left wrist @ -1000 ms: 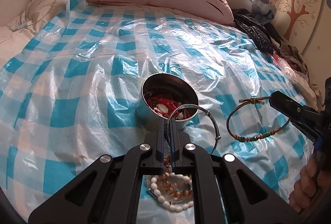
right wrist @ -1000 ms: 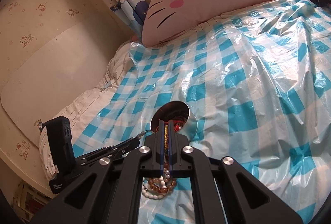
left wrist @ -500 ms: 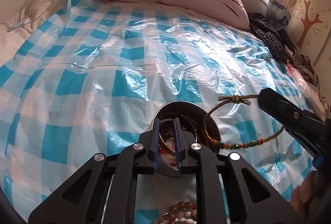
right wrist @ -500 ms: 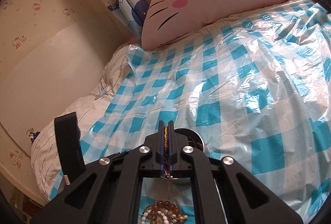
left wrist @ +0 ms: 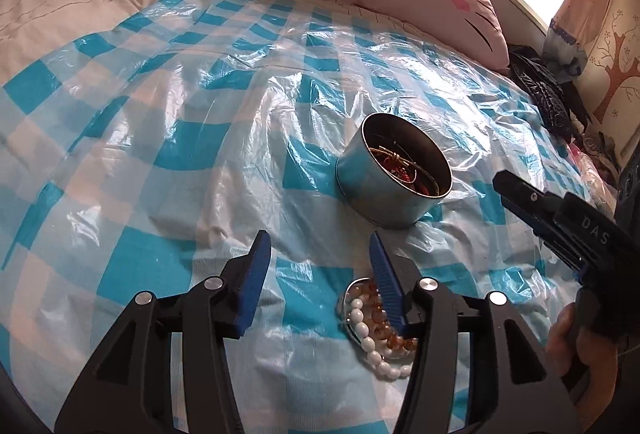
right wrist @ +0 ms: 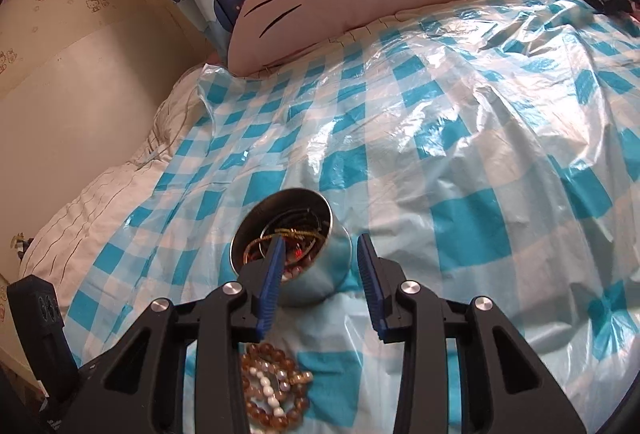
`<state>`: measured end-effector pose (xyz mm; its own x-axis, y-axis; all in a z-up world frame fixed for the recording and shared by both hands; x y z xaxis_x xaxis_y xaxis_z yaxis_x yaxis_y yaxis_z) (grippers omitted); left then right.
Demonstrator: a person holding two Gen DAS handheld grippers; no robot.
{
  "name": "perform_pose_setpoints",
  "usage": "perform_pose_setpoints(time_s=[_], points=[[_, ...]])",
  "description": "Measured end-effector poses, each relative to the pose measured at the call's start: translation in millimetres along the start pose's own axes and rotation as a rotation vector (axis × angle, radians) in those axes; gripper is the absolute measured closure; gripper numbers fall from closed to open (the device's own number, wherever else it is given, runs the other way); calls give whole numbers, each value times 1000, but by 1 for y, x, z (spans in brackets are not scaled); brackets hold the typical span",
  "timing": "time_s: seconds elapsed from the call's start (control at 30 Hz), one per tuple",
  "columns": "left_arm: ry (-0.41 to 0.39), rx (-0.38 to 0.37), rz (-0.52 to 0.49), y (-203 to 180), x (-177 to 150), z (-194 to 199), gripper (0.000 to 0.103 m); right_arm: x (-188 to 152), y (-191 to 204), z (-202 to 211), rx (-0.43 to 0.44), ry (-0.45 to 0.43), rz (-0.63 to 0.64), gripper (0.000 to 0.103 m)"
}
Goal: Organize jewelry
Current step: 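Move both open grippers back over the white and amber bead bracelets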
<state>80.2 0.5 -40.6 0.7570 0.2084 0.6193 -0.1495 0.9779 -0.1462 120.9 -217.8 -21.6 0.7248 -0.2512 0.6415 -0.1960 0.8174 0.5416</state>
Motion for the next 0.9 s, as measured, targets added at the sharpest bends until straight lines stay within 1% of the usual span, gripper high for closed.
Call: perform_pose_setpoints(time_s=[0.03, 0.17, 0.27, 0.37, 0.47, 0.53, 0.63, 0.7, 0.83, 0.9], points=[[-8, 8, 3, 0, -4, 4, 50, -7, -2, 5, -2, 13, -6, 66], [-46, 54, 16, 4, -13, 17, 47, -35, -3, 18, -4, 78, 4, 65], [-72, 99, 44, 14, -10, 19, 43, -49, 6, 10, -5, 168, 61, 62], [-62, 118, 80, 23, -7, 16, 43, -57, 19, 2, -11, 229, 133, 60], [-59, 130, 99, 29, -5, 13, 42, -64, 31, -5, -16, 282, 201, 60], [-59, 131, 108, 31, -5, 12, 41, -70, 36, -7, 11, 314, 227, 60], [-58, 136, 117, 33, -4, 11, 37, -76, 36, -13, 7, 358, 245, 60], [-54, 136, 120, 34, -4, 9, 37, -77, 32, -15, -31, 355, 244, 59], [-43, 139, 118, 34, -4, 6, 36, -70, 18, -10, -159, 312, 239, 59], [-42, 140, 114, 33, -4, 6, 36, -69, 14, -8, -265, 304, 285, 59]])
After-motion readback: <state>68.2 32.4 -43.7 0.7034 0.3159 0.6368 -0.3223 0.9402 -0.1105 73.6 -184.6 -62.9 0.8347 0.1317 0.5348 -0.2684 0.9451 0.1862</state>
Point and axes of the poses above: each gripper's, at about its wrist camera, not at the fingertips, and z roughly against the way its jaws point, y to its left, x to its top, the point moved 1 cm from there along -z, roughly the way its jaws point, and after that the axes turned 9 degrees about x, right-handed, at the moved point
